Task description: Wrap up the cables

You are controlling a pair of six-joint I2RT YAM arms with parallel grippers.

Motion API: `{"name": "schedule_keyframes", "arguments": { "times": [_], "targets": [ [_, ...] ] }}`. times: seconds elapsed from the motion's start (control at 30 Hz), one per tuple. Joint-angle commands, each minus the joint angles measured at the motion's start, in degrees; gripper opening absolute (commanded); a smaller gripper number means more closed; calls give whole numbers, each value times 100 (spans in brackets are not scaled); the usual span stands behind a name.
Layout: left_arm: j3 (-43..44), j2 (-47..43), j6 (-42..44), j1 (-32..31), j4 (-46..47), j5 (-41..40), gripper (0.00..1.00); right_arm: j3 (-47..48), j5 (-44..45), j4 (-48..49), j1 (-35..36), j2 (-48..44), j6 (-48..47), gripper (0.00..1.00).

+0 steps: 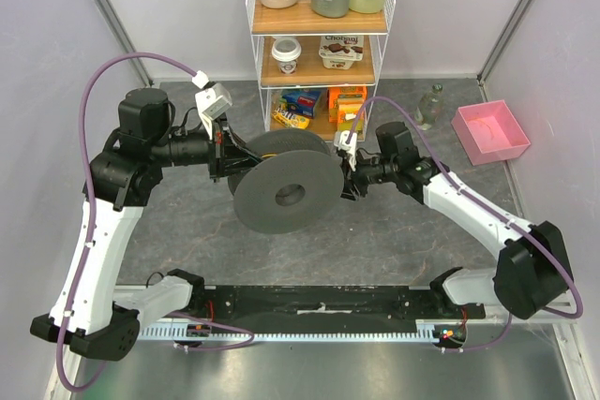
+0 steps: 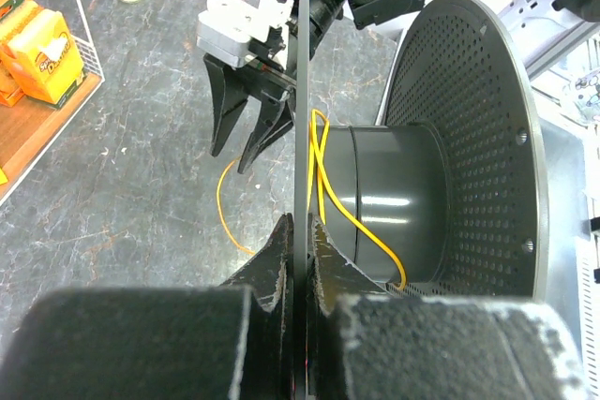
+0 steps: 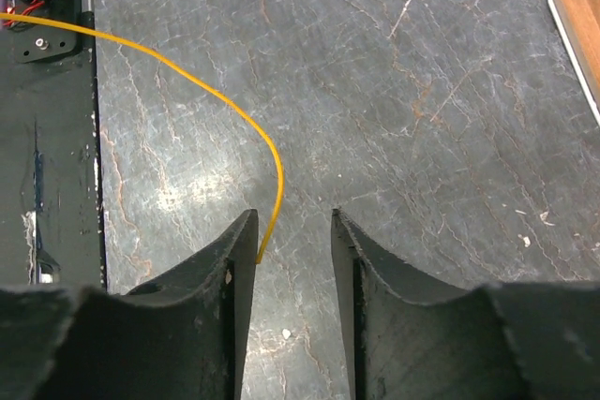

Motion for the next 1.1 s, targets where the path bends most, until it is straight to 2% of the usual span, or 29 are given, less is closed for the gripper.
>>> {"name": "schedule_keyframes", "arguments": {
  "times": [0.0,0.2,0.33,0.47,0.53,0.6,0.73,0.8,1.07],
  "targets": [
    [17,-116,-300,27,403,379,2,210,-124,-15,119,65,-91,42],
    [-10,-160,-309,27,412,379,2,280,-133,2,129,135,-117,20],
    [-10,-142,-309,35,412,379,2,289,-116,20,120,101,-126,0],
    [-36,-134,-352,27,464,248,2,254,-80,11,129,57,-21,0],
    [-62,-160,-641,27,674,81,2,184,33,28,129,-31,14,0],
    [-176,-212,-966,27,1086,-479,2,0,156,54,120,-180,84,0],
    [-194,-152,-1363,27,1597,-2446,2,-527,218,230,120,-680,435,0],
    [-203,-99,-1495,27,1764,-3142,2,-730,288,379,120,-953,629,0],
    [-562,104,-2355,9,1941,-4295,2,-740,526,398,453,-1280,1043,0]
  ]
}}
